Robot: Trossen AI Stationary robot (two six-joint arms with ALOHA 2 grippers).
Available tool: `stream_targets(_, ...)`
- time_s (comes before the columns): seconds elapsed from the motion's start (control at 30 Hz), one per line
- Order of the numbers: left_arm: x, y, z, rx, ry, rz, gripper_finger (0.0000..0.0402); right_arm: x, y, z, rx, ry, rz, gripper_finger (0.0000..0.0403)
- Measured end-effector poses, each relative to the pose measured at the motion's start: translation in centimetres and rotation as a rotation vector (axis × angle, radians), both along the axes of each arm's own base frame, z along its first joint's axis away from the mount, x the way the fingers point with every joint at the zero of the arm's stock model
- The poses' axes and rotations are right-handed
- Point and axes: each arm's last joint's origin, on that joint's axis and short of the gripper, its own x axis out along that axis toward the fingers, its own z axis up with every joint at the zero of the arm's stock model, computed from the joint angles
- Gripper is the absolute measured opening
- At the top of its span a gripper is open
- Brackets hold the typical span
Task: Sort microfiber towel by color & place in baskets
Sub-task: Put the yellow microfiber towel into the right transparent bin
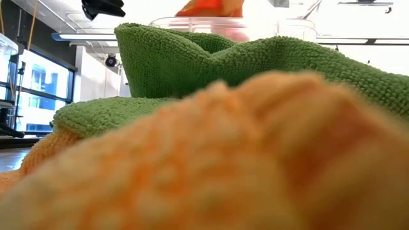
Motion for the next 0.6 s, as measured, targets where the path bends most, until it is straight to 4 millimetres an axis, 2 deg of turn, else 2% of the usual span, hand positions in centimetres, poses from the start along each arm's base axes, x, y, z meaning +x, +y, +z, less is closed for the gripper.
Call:
stream_targets(0.2, -1.0, -0.4, 0.5, -0.01, -0.037, -0.024, 0.014, 2.7, 3.6, -0.6, 0.022, 0.021, 0.052, 0.0)
stream_targets(0.3, -1.3, -0.5, 0.3, -0.023, -0.021, -0.038, 0.014, 3.4, 5.3, -0.4, 0.05, 0.001, 0.077, 0.0)
stream_targets(0.43, -1.5, -0.8, -0.1, -0.035, 0.024, -0.05, 0.014, 3.6, 7.2, 0.7, 0.07, -0.054, 0.076, 0.0)
stream_targets(0.6, -1.6, -1.0, -0.3, -0.034, 0.046, -0.069, 0.014, 2.8, 9.1, 1.9, 0.063, -0.092, 0.044, 0.0)
